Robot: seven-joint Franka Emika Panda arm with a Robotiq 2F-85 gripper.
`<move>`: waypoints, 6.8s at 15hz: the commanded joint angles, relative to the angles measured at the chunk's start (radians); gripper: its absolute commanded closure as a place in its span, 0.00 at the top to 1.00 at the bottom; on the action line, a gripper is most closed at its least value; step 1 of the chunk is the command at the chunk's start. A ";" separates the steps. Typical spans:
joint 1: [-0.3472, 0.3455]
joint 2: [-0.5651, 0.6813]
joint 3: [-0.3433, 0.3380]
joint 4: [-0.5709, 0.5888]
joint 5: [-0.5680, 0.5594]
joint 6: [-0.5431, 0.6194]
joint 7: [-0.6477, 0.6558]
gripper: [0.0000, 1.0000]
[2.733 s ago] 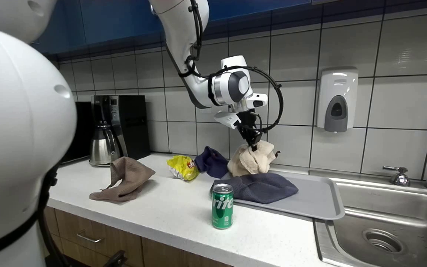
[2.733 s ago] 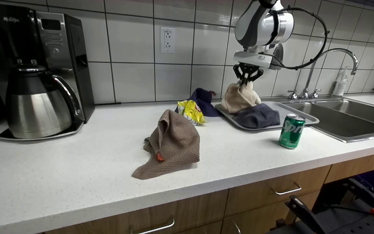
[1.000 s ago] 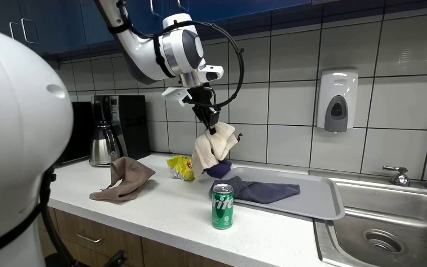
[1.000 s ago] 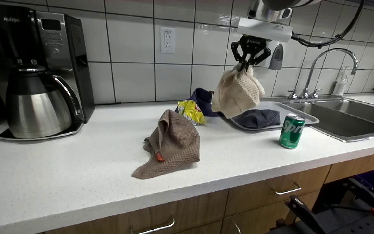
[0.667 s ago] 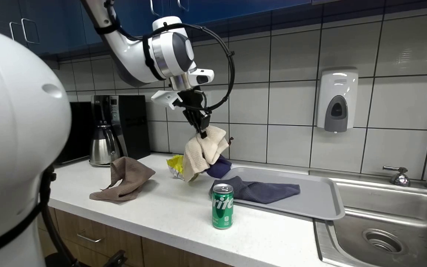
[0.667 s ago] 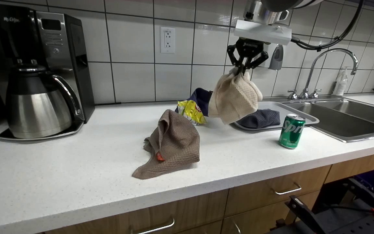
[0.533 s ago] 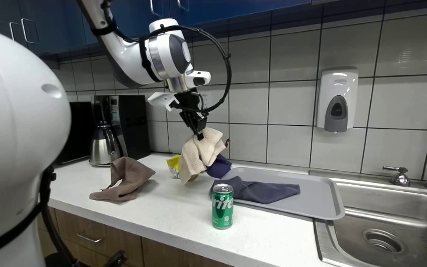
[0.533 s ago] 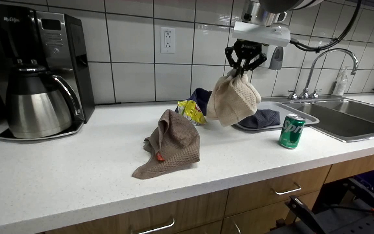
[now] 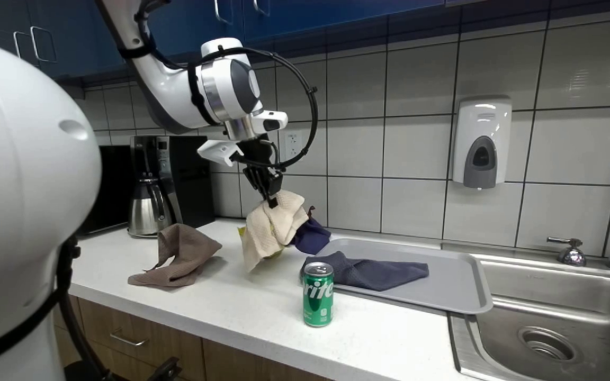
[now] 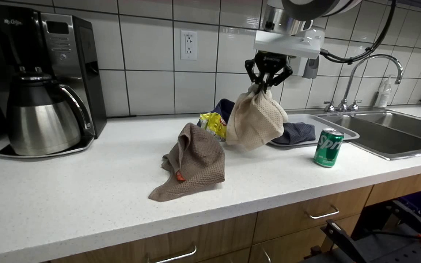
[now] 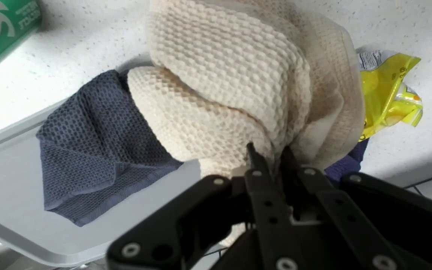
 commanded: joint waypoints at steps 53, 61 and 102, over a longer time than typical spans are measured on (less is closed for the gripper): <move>-0.012 0.146 -0.065 0.058 0.048 0.014 -0.013 1.00; -0.048 0.176 -0.134 0.094 0.049 -0.002 -0.027 1.00; 0.007 0.446 -0.301 0.245 0.037 -0.118 -0.015 1.00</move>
